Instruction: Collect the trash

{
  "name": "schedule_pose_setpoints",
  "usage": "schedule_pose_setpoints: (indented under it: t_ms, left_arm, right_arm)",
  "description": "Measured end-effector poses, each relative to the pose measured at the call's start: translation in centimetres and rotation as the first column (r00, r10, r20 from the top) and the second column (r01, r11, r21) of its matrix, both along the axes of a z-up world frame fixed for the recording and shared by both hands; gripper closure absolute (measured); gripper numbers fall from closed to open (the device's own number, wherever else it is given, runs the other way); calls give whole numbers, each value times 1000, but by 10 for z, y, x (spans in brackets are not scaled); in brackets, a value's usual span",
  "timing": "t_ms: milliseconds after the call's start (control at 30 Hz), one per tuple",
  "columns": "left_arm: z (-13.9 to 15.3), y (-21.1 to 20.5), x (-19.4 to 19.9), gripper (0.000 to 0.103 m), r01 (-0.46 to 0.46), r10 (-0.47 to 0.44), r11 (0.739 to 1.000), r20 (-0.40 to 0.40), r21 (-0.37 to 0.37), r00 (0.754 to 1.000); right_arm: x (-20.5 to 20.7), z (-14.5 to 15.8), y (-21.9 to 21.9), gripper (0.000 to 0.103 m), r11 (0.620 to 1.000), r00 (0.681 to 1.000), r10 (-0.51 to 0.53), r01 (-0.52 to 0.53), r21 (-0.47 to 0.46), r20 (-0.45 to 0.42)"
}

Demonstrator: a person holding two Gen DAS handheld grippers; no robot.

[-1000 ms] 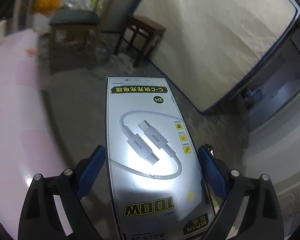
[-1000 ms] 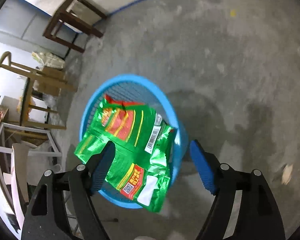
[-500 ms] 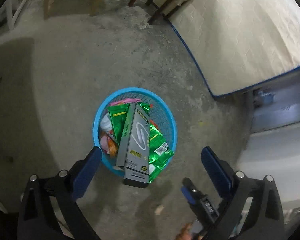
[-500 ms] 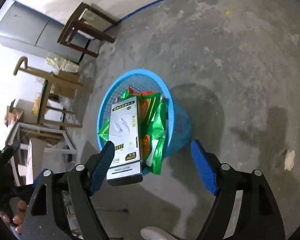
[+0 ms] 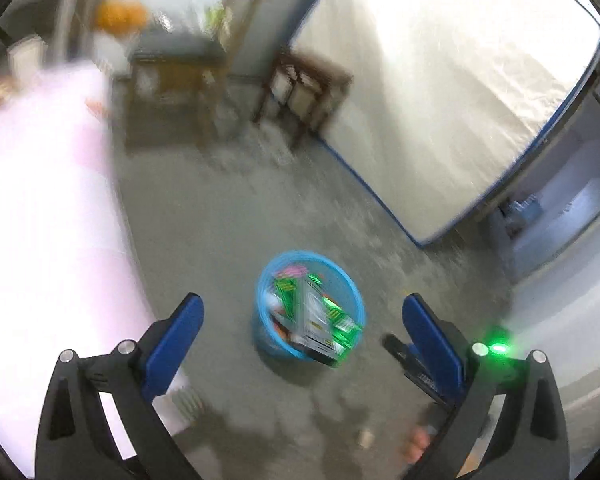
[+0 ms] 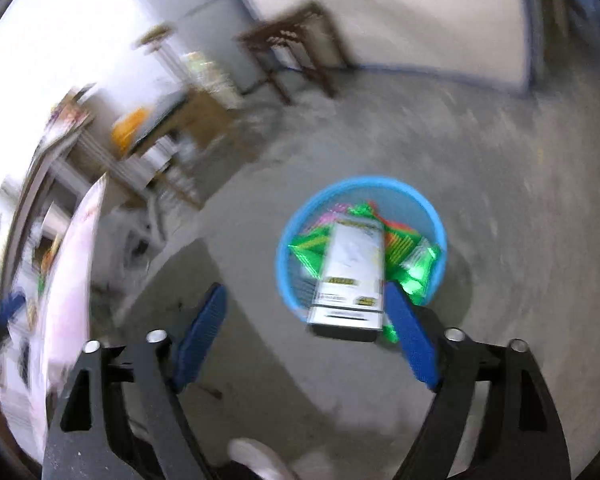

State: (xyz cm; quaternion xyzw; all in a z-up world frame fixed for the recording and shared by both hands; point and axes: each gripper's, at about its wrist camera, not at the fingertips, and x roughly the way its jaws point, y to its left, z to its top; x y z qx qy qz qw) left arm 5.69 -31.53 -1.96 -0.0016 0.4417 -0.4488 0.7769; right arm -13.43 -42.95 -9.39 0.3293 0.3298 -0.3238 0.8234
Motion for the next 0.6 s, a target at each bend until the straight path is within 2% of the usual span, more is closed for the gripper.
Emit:
schedule_pose_setpoints:
  t_ms: [67,133,233,367,467,600]
  left_arm:
    - [19,34,-7,6,-57,58,998,94,-9,994]
    - [30,69,-16,6,-151,145,988,184,20,972]
    - [34,118,-25,6,-261,248,965,218,34,944]
    - [29,163,-39,6,-391,356,915,254,103,899]
    - [23,185,-53,6,-414,362,898,284,150,888]
    - [16,198,-69,6,-454,393,876,302,164,868]
  right_arm:
    - [9,30,35,10,991,996,84,-85,-105,-7]
    - [18,54,72,8,968,989,144,-150,-202,-42]
    - [30,75,119,8,926,974,190,-219,-307,-124]
    - [36,90,169,8,880,957,217,-277,-386,-191]
    - [39,98,197,8,858,944,257,-321,-401,-207]
    - [46,101,226,8,844,932,264,-348,-409,-248]
